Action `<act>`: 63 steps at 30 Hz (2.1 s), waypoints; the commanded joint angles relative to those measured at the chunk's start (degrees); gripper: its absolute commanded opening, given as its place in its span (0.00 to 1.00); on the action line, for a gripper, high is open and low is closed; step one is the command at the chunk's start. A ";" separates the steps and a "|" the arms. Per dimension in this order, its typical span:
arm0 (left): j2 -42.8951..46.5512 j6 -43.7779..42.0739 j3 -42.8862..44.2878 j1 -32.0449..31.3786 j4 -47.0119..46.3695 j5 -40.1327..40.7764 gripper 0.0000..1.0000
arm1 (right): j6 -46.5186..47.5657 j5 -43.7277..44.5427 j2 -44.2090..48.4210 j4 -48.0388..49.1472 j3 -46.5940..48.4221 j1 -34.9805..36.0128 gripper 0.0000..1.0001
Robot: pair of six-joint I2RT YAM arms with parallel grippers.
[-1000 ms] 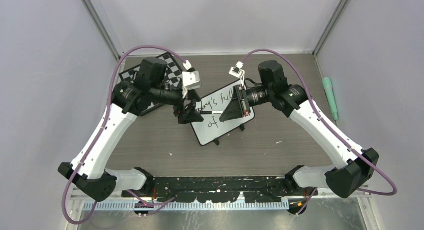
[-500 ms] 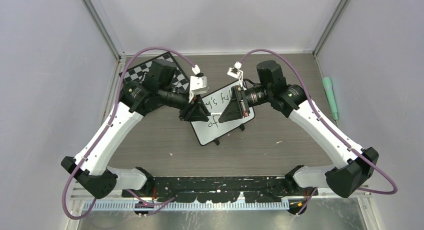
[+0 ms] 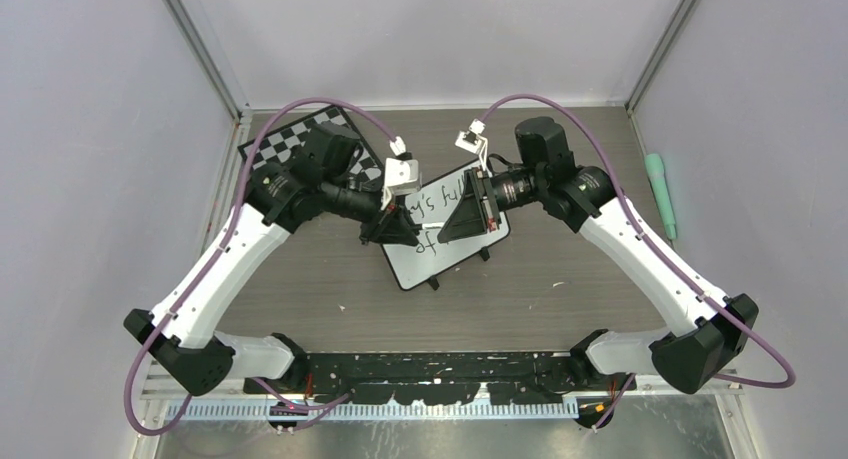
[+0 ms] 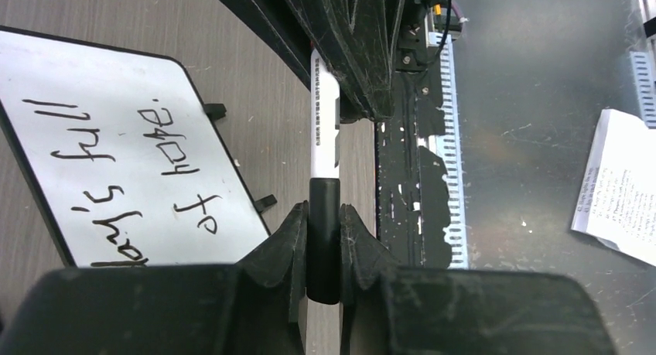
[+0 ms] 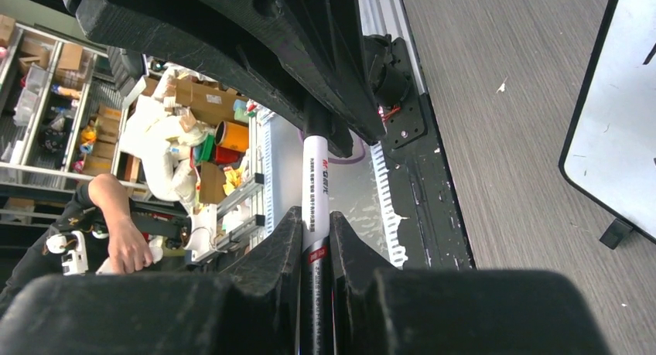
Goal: Write a sentence on the whiteboard
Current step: Place the whiteboard marker at the center of the board.
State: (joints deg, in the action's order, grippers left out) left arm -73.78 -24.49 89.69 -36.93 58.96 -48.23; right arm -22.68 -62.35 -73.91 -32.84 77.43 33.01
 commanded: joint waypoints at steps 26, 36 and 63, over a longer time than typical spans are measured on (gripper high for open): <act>-2.42 20.02 -5.78 5.72 -3.25 -12.82 0.00 | 39.60 29.80 6.98 -29.66 11.84 1.51 0.71; -4.65 24.93 -8.91 5.73 -4.20 -12.32 0.00 | 59.55 41.30 4.12 -40.60 20.83 3.87 0.78; -7.93 32.80 -7.67 2.98 -9.21 -16.47 0.00 | 64.10 60.40 -8.88 -37.67 25.00 25.01 0.49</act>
State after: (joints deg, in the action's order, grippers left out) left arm -82.02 7.60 80.82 -33.28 51.94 -62.24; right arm 40.16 -5.78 -81.87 -73.01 102.45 56.51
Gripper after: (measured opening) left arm 0.154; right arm 0.560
